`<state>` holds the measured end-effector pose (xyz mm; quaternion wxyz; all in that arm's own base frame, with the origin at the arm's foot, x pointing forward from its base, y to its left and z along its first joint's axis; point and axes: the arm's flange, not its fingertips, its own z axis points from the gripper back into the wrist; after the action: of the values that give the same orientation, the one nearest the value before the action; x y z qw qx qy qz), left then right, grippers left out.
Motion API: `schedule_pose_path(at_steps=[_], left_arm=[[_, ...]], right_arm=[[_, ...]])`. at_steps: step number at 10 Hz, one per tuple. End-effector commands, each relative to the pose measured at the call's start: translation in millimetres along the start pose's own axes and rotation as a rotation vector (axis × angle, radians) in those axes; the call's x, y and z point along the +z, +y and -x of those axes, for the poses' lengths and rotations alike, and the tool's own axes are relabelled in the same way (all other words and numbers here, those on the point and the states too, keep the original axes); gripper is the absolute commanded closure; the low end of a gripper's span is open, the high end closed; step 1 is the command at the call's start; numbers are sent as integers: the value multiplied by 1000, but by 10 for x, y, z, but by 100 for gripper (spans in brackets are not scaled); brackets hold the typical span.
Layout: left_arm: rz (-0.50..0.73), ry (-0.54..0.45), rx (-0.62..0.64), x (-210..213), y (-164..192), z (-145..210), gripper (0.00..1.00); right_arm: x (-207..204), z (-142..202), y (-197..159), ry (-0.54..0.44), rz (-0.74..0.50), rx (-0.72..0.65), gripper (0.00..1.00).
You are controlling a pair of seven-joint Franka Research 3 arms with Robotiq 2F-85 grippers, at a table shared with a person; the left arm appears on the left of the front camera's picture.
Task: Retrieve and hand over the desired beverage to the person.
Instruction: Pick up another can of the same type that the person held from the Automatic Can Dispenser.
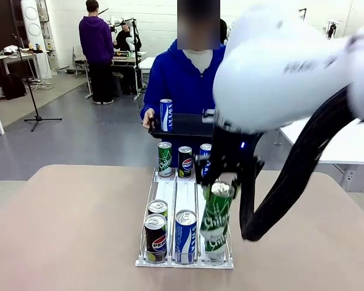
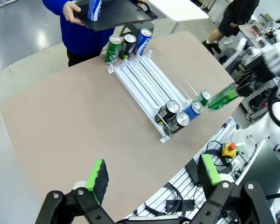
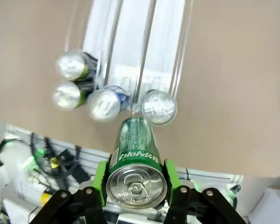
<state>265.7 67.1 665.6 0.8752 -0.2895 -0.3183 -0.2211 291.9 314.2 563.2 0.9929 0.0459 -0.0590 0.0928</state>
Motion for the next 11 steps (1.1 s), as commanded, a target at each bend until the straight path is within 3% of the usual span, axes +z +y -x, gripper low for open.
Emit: schedule_pose_path(at_steps=[1,3,5,7,11], left_arm=[[1,-10,-7,-4,3,4,0],[1,-10,-7,-4,3,4,0],[1,-10,-7,-4,3,4,0],[1,-10,-7,-4,3,4,0],[1,-10,-7,-4,3,4,0]], right_arm=[[610,17,77,-60,-4,-24,100],[1190,9,243,-92,13,-50,100],[1545,-262,217,-64,24,-136,100],[1642,-601,129,-8,43,-195,100],[1573,-1126,-72,23,5,-172,100]])
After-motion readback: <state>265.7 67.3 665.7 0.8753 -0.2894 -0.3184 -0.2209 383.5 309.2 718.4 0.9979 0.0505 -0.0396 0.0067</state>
